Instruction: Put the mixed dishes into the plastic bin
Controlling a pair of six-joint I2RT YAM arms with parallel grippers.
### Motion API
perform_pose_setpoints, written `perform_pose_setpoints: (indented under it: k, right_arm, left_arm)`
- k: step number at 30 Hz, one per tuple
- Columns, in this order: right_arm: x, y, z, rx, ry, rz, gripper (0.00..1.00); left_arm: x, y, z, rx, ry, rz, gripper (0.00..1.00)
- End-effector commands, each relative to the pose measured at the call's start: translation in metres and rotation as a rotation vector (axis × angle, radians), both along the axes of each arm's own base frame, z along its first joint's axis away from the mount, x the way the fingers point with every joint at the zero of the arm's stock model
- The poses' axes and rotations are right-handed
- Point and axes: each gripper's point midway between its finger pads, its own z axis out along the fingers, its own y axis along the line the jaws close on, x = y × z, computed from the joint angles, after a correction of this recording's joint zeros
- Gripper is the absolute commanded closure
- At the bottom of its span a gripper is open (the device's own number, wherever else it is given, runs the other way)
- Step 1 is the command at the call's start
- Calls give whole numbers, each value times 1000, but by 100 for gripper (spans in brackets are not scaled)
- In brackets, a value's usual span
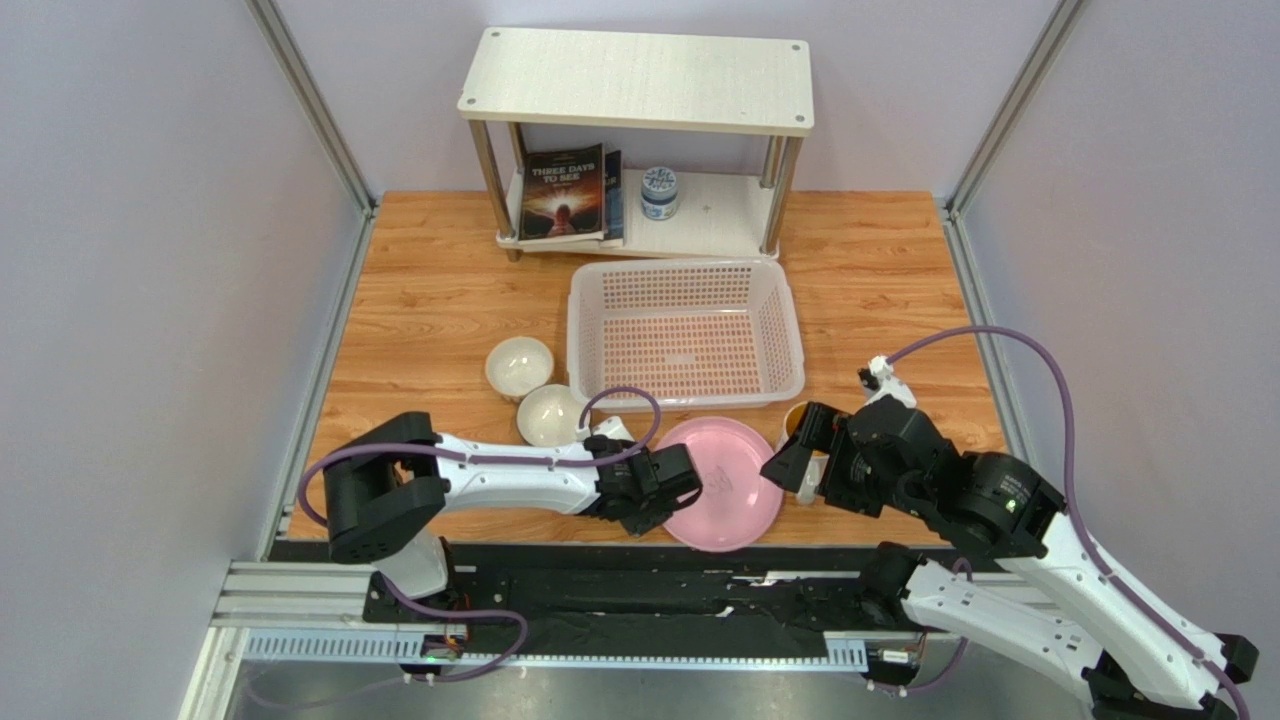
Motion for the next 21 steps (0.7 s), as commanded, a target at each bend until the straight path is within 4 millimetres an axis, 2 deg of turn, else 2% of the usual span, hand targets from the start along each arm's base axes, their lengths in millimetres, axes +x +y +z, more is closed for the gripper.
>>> perform_pose_setpoints:
  k: [1, 4, 13, 17, 21]
  right_arm:
    - [-11, 3, -10, 29, 81, -14, 9]
    - [-20, 6, -24, 35, 154, -18, 9]
    - [-34, -3, -41, 9, 240, -55, 10]
    - [-37, -7, -62, -36, 287, -83, 14]
    - [-37, 6, -85, -24, 348, -108, 16]
  left_arm:
    - [-1, -9, -1, -2, 21, -35, 92]
    - [0, -10, 2, -10, 12, -40, 94]
    - [10, -4, 12, -21, -9, -13, 99]
    - [18, -3, 28, -50, -30, 7, 100]
    - [19, 5, 33, -39, -31, 8, 100]
